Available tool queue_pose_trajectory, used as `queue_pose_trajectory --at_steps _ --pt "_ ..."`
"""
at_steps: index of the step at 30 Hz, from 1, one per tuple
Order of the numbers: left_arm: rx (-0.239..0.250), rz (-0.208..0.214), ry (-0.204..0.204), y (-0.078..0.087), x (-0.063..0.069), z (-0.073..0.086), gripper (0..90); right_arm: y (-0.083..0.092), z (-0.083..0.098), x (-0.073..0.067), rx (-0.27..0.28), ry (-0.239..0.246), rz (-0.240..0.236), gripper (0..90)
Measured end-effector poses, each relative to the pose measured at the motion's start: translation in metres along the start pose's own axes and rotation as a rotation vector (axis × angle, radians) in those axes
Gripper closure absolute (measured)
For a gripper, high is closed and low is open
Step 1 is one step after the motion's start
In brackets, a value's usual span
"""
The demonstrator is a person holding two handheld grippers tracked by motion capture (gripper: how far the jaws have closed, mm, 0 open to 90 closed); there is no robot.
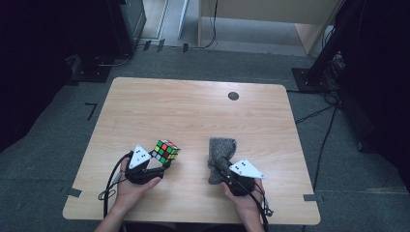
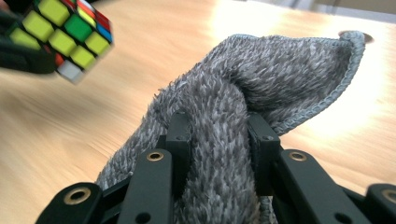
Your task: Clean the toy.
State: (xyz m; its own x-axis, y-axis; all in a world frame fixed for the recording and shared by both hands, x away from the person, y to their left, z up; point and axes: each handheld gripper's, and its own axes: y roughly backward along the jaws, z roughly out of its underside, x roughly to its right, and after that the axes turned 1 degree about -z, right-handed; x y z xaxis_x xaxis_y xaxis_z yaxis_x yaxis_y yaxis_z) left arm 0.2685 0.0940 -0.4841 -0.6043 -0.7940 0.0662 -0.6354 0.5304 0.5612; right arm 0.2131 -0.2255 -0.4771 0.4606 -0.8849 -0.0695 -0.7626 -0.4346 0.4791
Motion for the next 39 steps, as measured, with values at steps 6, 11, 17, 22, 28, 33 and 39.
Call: queue_pose_trajectory --at_steps 6,11,17,22,28,33,39 --pt "-0.081 -0.081 0.0 -0.012 -0.006 0.007 33.6 -0.011 0.009 0.002 -0.062 -0.021 0.004 68.5" --pt "-0.095 -0.082 -0.009 -0.018 -0.007 0.01 33.5 -0.012 0.011 0.002 -0.067 -0.017 0.002 68.5" --pt "-0.105 -0.091 -0.005 -0.022 -0.005 0.013 33.5 -0.013 0.014 0.004 -0.07 -0.034 0.003 68.6" --pt "-0.098 -0.101 0.01 -0.026 -0.001 0.012 33.9 -0.016 0.014 0.002 -0.076 -0.025 0.002 68.6" --pt "-0.078 -0.087 0.01 -0.03 0.002 0.011 33.4 -0.024 0.016 0.001 -0.085 -0.011 -0.003 69.2" --pt "-0.05 -0.026 0.029 -0.028 0.0 0.012 31.8 -0.032 0.02 0.004 -0.098 -0.017 0.0 68.7" --pt "0.003 -0.012 0.025 -0.017 0.0 0.009 26.4 -0.037 0.022 0.008 -0.093 -0.042 -0.012 54.3"
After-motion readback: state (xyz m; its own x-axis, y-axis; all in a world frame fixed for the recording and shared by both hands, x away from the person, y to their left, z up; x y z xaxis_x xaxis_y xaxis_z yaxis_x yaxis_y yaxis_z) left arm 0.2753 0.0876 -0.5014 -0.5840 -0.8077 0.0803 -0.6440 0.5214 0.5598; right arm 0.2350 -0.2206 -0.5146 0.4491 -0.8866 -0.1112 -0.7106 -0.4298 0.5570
